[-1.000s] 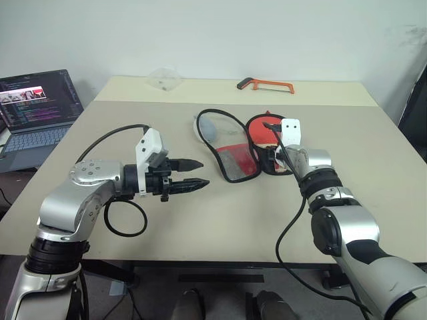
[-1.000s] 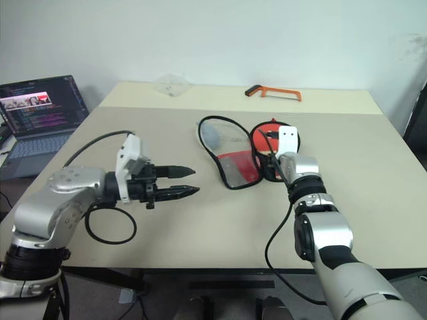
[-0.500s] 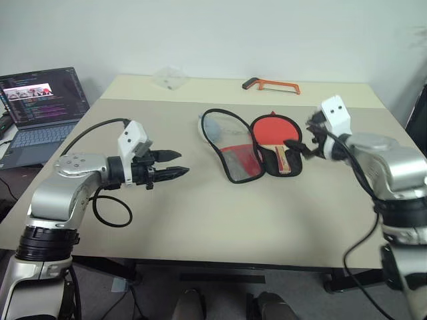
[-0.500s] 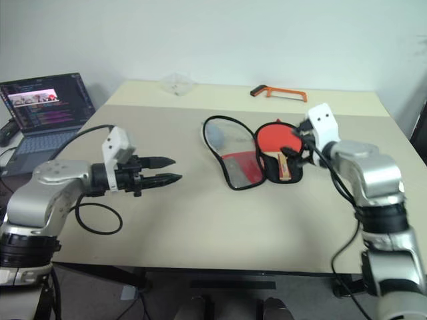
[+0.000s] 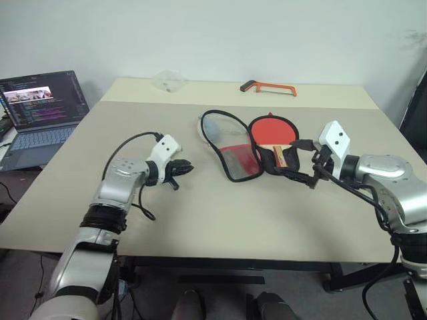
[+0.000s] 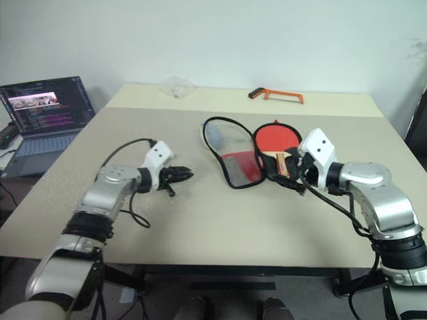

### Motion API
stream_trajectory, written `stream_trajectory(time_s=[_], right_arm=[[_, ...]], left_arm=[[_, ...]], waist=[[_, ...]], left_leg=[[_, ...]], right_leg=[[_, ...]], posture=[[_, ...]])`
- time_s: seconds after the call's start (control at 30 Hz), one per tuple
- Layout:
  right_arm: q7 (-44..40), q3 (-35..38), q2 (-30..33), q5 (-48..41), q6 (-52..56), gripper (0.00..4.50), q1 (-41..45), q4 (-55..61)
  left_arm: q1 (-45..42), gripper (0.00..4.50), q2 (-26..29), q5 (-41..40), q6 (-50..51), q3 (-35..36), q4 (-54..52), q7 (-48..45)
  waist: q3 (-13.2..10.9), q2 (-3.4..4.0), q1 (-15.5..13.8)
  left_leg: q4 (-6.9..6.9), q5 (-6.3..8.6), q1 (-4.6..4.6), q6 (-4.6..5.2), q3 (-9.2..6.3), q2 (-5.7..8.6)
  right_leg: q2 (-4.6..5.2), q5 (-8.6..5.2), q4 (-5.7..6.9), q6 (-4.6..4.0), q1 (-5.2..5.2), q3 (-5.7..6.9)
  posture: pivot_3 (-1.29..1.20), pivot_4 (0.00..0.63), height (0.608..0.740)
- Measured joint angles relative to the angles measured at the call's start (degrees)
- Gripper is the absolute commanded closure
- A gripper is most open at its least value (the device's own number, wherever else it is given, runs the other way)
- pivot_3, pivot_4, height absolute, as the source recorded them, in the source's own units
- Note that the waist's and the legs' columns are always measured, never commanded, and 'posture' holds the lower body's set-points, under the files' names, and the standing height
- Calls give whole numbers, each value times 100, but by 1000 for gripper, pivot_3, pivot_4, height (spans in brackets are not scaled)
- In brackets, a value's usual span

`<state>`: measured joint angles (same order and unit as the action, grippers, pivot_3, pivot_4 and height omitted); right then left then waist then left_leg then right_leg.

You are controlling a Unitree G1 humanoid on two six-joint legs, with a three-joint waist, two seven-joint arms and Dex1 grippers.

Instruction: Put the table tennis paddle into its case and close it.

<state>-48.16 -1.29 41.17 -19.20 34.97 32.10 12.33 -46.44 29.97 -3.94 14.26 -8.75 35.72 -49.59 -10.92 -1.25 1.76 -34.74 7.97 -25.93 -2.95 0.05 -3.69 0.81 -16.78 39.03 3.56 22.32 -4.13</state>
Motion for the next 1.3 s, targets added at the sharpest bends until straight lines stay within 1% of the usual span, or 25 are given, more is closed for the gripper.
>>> stream_trajectory(time_s=[0.07, 0.27, 0.4, 0.53, 0.67, 0.73, 0.83, 0.97, 1.03, 1.1, 1.2, 1.23, 1.27, 1.3], right_arm=[[44, 0, -27, 6, -11, 0, -6, 2], [213, 10, -44, 14, -15, 0, -23, 26], [360, 164, 1, 8, 20, 0, -20, 50], [693, 722, 94, -7, 79, 0, 126, 28], [1201, 1526, 65, -310, 448, 0, 614, -88], [1443, 1868, 40, -503, 595, 0, 880, -120], [1744, 2129, 29, -675, 752, 0, 1087, -128], [1920, 2161, 28, -685, 826, 0, 1013, -131], [1957, 2131, 8, -685, 830, 0, 956, -131], [1998, 2108, -68, -731, 903, 0, 953, -124], [2078, 2071, -167, -924, 1269, 0, 903, -142], [2157, 2088, -248, -967, 1442, 0, 904, -188], [2352, 2169, -410, -1042, 1693, 0, 916, -361], [2471, 2230, -485, -1066, 1821, 0, 906, -510]], left_arm=[[-75, 4470, -187, 45, -160, -2, 224, 48], [-743, 4470, -1071, 244, -829, 56, 1279, 846], [-1191, 4470, -1840, 254, -1293, 219, 1786, 1388], [-1476, 4470, -2349, 265, -1730, 252, 2166, 1600], [-1808, 4470, -2850, 265, -2005, 403, 2659, 1934], [-1862, 4470, -3116, 339, -2131, 379, 2780, 2033], [-1815, 4470, -3414, 451, -2198, 288, 2957, 2153], [-1727, 4470, -3425, 584, -2202, 281, 3039, 2394], [-1714, 4470, -3302, 623, -2204, 286, 3025, 2424], [-1603, 4470, -3063, 607, -2197, 330, 2842, 2303], [-1321, 4470, -2532, 415, -2056, 450, 2130, 1697], [-1186, 4470, -2326, 246, -1873, 495, 1717, 1375], [-996, 4312, -2066, -34, -1530, 589, 1098, 907], [-937, 4115, -1936, -181, -1335, 645, 796, 695]], waist=[[0, 0, -4], [-2, -4, -12], [-3, -6, -34], [-4, -7, -27], [-4, -6, -25], [-3, -6, -25], [-3, -6, -19], [-3, -4, 29], [-2, -3, 29], [-2, -3, 44], [-2, -3, 48], [-2, -3, 49], [-2, -3, 55], [-2, -3, 43]], left_leg=[[0, 0, -3, 0, 0, 1], [-4, 0, -5, 0, -2, 4], [-6, 0, -8, -1, -4, 11], [-4, 0, -8, -1, -3, 12], [-5, 0, -7, -1, -4, 13], [-2, 0, -7, -1, -4, 13], [1, 1, -7, -1, -4, 13], [5, 0, -4, 0, -3, 12], [5, 0, -3, 0, -3, 12], [5, 0, -2, -1, -2, 12], [9, 0, -3, -1, -3, 10], [11, 0, -3, -2, -2, 9], [12, 0, -3, -2, -2, 8], [12, -1, -4, -2, -2, 8]], right_leg=[[0, 1, -2, -2, 0, -1], [1, 2, -2, 2, -1, -1], [5, 3, -4, 5, -3, 0], [6, 3, -5, 6, -2, 0], [6, 4, -4, 6, -3, -1], [7, 4, -6, 5, -4, -1], [6, 5, -6, 3, -2, -1], [4, 4, -2, 4, 1, -4], [4, 3, -2, 5, 1, -5], [4, 4, -1, 4, 1, -6], [4, 8, -1, -4, 1, -4], [4, 9, -1, -5, 1, -4], [4, 10, -2, -7, 0, -3], [5, 10, -1, -7, 0, -2]], posture=[[0, 150, 740], [0, 150, 740], [0, 150, 740], [0, 150, 740], [0, 150, 740], [0, 150, 740], [0, 150, 740], [0, 150, 740], [0, 150, 740], [0, 150, 740], [0, 150, 740], [0, 150, 740], [0, 150, 740], [0, 150, 740]])
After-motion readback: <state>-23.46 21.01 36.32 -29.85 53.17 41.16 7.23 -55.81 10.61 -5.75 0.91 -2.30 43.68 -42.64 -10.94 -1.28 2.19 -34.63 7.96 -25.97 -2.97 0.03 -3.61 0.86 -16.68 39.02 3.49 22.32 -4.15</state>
